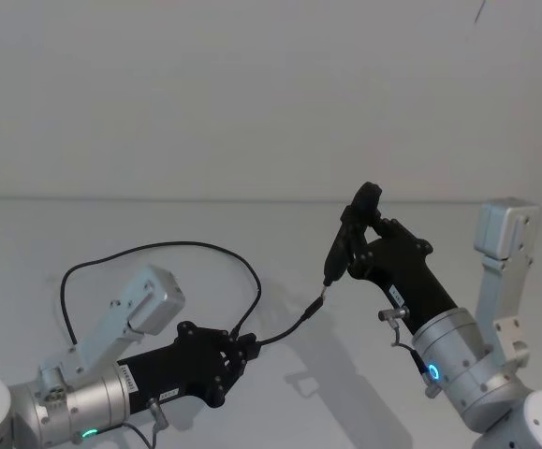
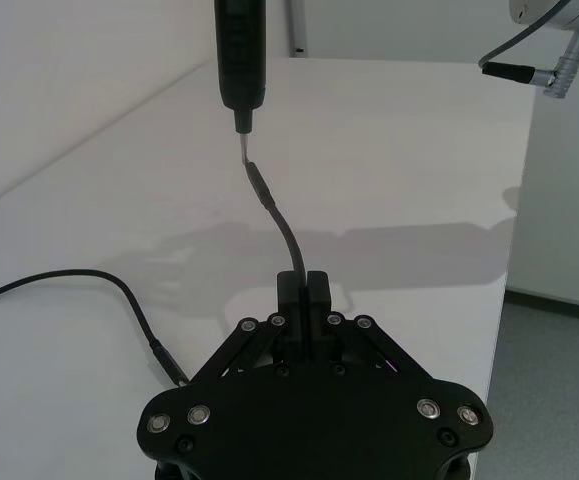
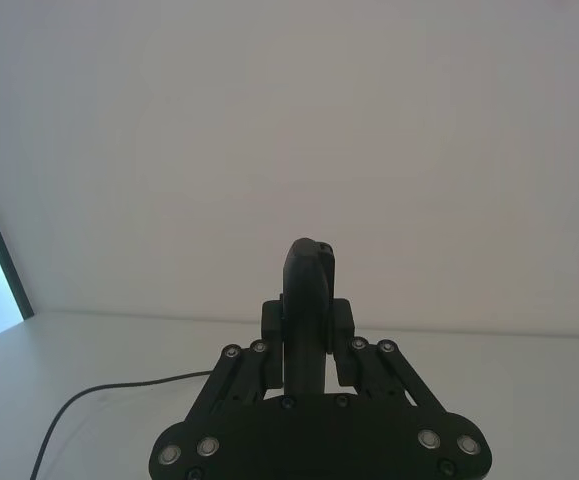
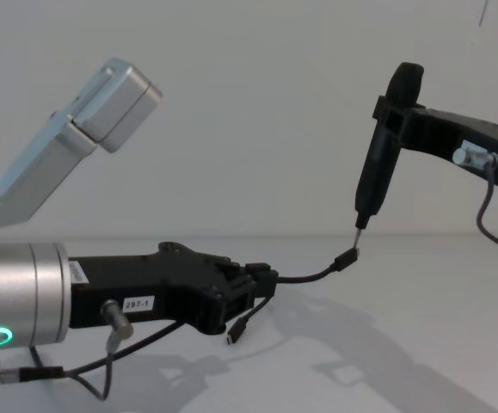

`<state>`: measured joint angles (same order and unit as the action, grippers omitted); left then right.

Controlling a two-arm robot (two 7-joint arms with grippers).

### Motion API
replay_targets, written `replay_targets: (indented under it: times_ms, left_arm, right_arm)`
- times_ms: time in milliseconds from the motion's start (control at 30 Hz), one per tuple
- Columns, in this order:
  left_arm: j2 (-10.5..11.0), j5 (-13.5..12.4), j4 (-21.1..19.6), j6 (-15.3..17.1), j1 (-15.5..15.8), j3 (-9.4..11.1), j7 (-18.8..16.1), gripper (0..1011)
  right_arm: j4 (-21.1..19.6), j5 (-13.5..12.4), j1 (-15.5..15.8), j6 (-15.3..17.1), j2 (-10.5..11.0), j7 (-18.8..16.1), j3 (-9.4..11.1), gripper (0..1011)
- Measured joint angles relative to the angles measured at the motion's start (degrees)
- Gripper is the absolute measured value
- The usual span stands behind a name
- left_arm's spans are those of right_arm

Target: Pick up the data cable with the one hand.

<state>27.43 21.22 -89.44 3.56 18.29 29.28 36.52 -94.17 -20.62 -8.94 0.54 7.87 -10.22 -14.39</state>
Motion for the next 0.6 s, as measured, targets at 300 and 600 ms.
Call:
replay_targets:
  times_ms: [300,600]
  left_arm:
    - [0.00,-0.01,0.01,0.00,0.00,0.00,0.00,46]
    - [0.00,-0.01,0.01,0.00,0.00,0.00,0.00,46]
  right_arm:
    - [0.37,0.10,-0.12,-0.04,-0.10,-0.27,0.22,279]
    - [0.44,0.10,-0.22,0.02,-0.01,-0.51,0.46,279]
